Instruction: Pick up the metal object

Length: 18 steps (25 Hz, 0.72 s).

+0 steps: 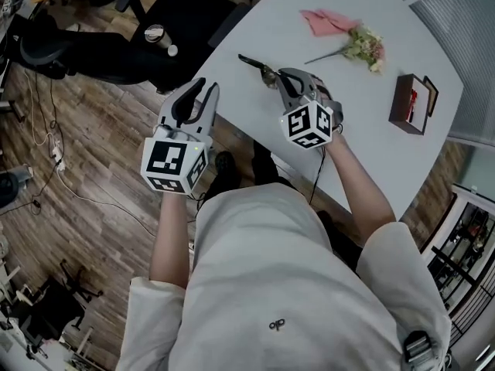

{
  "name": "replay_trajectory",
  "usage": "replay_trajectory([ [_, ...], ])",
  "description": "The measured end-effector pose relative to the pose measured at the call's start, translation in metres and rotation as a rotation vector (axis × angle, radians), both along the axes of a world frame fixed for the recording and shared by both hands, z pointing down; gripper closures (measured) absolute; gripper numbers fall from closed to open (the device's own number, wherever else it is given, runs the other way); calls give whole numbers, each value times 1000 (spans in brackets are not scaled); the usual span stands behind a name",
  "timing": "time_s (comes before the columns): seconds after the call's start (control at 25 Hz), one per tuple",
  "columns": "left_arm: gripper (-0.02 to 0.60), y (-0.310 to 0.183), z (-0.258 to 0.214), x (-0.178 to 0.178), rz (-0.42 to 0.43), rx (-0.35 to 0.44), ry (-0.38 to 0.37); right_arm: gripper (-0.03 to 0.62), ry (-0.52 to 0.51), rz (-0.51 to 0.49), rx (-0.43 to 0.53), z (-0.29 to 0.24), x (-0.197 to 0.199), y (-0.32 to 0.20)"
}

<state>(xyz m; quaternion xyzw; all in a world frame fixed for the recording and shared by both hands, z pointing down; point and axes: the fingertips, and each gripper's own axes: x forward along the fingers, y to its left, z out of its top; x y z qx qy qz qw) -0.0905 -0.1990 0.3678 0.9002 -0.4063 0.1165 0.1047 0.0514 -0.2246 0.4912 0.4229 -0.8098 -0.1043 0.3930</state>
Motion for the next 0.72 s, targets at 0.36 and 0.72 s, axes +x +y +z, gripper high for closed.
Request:
replay_trajectory([
  [0.36, 494, -7, -4, -6, 114, 14, 13, 581, -123, 165, -3, -27, -4, 15],
  [0.72, 494, -5, -8, -7, 205, 28, 37, 582, -261, 316, 6, -59, -6, 33],
])
